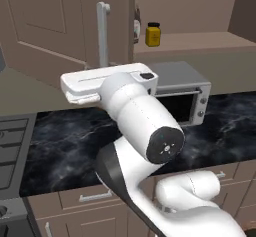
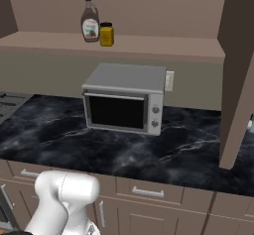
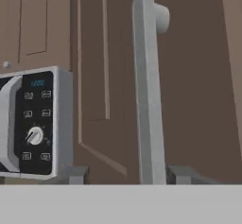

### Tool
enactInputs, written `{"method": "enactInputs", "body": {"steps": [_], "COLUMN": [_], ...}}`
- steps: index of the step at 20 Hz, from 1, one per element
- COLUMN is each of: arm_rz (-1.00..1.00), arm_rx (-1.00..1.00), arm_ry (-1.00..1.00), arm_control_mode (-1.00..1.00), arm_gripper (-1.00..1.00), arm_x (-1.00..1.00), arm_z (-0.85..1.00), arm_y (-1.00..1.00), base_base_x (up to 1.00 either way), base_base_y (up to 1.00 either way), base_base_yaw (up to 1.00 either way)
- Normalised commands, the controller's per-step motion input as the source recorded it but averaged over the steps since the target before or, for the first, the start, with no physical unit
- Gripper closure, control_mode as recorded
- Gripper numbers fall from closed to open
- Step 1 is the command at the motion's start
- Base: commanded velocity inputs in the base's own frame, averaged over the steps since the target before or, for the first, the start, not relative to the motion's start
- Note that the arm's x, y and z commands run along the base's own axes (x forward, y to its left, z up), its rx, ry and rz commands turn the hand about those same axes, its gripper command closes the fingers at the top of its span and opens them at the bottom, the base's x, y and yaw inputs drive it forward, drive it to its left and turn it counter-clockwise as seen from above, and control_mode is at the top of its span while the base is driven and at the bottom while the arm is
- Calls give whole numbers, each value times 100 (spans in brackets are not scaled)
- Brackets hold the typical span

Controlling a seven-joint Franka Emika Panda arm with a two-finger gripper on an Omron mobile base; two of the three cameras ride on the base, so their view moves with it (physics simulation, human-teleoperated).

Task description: The dining table condiment station is running low on syrup bottle. Refill the condiment station by opening the cabinet and taking the syrup bottle from the cabinet and placing it on the dining table.

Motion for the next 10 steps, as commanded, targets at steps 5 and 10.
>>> {"method": "enactInputs", "body": {"steps": [5,10], "arm_rz": [-1,0], "arm_rx": [21,22], "arm_ry": [0,0], "arm_control_mode": [-100,-100], "arm_gripper": [-100,-100], "arm_x": [-27,-7], "arm_z": [1,0], "arm_y": [-61,-93], "base_base_x": [0,0], "base_base_y": [0,0], "base_base_yaw": [0,0]}}
